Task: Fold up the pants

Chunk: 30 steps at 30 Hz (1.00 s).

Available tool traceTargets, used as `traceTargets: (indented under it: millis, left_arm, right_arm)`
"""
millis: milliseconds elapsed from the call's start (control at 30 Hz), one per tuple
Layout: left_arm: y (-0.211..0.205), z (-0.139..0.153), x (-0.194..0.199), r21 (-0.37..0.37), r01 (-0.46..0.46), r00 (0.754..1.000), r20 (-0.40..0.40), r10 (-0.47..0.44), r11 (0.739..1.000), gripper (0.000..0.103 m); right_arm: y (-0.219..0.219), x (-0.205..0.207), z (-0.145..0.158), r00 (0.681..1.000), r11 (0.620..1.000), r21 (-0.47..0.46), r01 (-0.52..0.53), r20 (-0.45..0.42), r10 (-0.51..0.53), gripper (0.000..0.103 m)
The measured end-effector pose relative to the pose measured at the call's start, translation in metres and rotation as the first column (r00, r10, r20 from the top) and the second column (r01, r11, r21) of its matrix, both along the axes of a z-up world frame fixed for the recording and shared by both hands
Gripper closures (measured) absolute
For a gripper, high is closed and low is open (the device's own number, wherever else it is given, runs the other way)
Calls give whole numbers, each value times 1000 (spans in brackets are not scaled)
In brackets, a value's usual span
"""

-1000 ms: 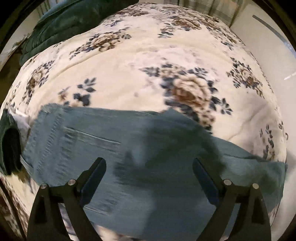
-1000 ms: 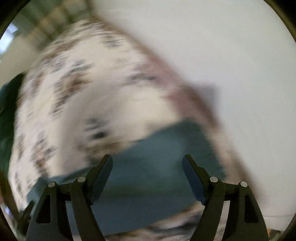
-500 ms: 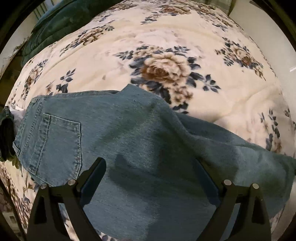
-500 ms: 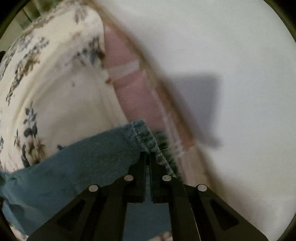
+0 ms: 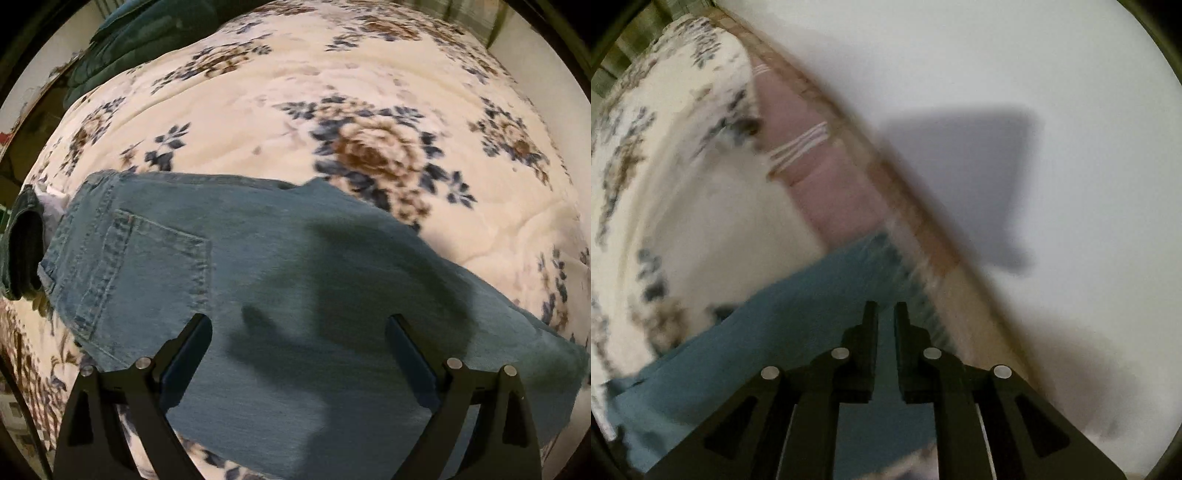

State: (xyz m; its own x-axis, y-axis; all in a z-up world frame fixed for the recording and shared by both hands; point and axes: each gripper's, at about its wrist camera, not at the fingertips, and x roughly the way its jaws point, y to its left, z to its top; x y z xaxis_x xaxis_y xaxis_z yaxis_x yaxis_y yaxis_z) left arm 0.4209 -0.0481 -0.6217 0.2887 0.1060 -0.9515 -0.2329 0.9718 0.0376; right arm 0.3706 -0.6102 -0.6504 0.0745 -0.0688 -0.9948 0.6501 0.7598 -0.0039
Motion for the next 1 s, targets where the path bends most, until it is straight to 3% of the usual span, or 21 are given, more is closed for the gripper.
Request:
traceTargets:
  millis: [33, 100, 133, 167, 233, 333, 367, 400, 433, 467, 533, 567, 633, 667, 733, 767, 833, 900, 933, 1000]
  left_arm:
    - [3, 0, 0, 9, -6, 1000, -3, 6, 1000, 7]
    - [11, 1, -1, 23, -12, 1000, -3, 12, 1000, 7]
    - [14, 2, 0, 24, -14, 1000, -1, 14, 1000, 7]
    - [19, 2, 0, 24, -19, 1000, -2, 20, 1000, 7]
    - [29, 1, 2, 26, -36, 999, -11, 37, 999, 7]
    - [43, -2, 7, 31, -59, 998, -27, 60, 998, 7]
    - [49, -4, 9, 30, -69, 997, -32, 70, 997, 7]
    - [54, -6, 11, 25, -76, 996, -34, 77, 997, 7]
    - [59, -8, 13, 20, -85, 996, -37, 85, 996, 7]
    - [64, -10, 16, 12, -94, 995, -39, 94, 996, 7]
    - [72, -14, 21, 9, -104, 994, -39, 105, 995, 7]
    - [76, -16, 24, 11, -109, 993, -40, 110, 994, 7]
    - [84, -21, 29, 15, -118, 992, -46, 119, 993, 7]
    - [89, -25, 30, 21, -128, 990, -54, 129, 992, 7]
    - [99, -31, 32, 22, -147, 986, -71, 149, 989, 7]
    - [106, -34, 31, 23, -161, 983, -85, 162, 987, 7]
    - [118, -37, 29, -1, -186, 978, -101, 185, 983, 7]
    - [130, -35, 25, -48, -200, 976, -93, 195, 979, 7]
    - [134, -33, 22, -63, -202, 977, -86, 197, 977, 7]
    - [140, -29, 18, -71, -208, 976, -81, 202, 976, 7]
  right_arm:
    - [14, 1, 15, 999, 999, -9, -46, 12, 46, 90]
    - [50, 9, 43, 987, 989, 4, -151, 51, 151, 74]
    - [70, 11, 55, 973, 975, 62, -215, 96, 209, 55]
    - [105, 26, 61, 942, 935, 142, -324, 135, 306, 45]
    - [162, 47, 58, 876, 852, 207, -481, 161, 455, 45]
    - [259, 80, 39, 698, 668, 209, -714, 139, 703, 45]
    - [288, 92, 24, 627, 612, 158, -775, 68, 776, 45]
    - [303, 96, 12, 588, 579, 145, -802, 30, 808, 46]
    - [317, 99, -1, 551, 544, 150, -825, 2, 835, 53]
    - [327, 102, -10, 517, 514, 145, -845, -21, 856, 78]
    - [335, 103, -18, 487, 491, 107, -864, -60, 871, 89]
    - [333, 103, -19, 499, 502, 95, -860, -53, 865, 92]
    - [320, 104, -14, 588, 586, 87, -806, -10, 809, 97]
    - [310, 104, -11, 649, 646, 81, -759, 13, 761, 100]
    - [303, 102, -9, 706, 704, 51, -708, 31, 708, 100]
    - [306, 99, -17, 714, 712, 65, -699, 6, 701, 100]
    - [313, 98, -37, 693, 696, 133, -706, -74, 717, 98]
    - [316, 106, -32, 687, 696, 149, -702, -112, 718, 96]
    - [315, 115, -25, 700, 709, 153, -689, -118, 705, 93]
    - [311, 125, 13, 759, 757, 133, -639, -48, 649, 84]
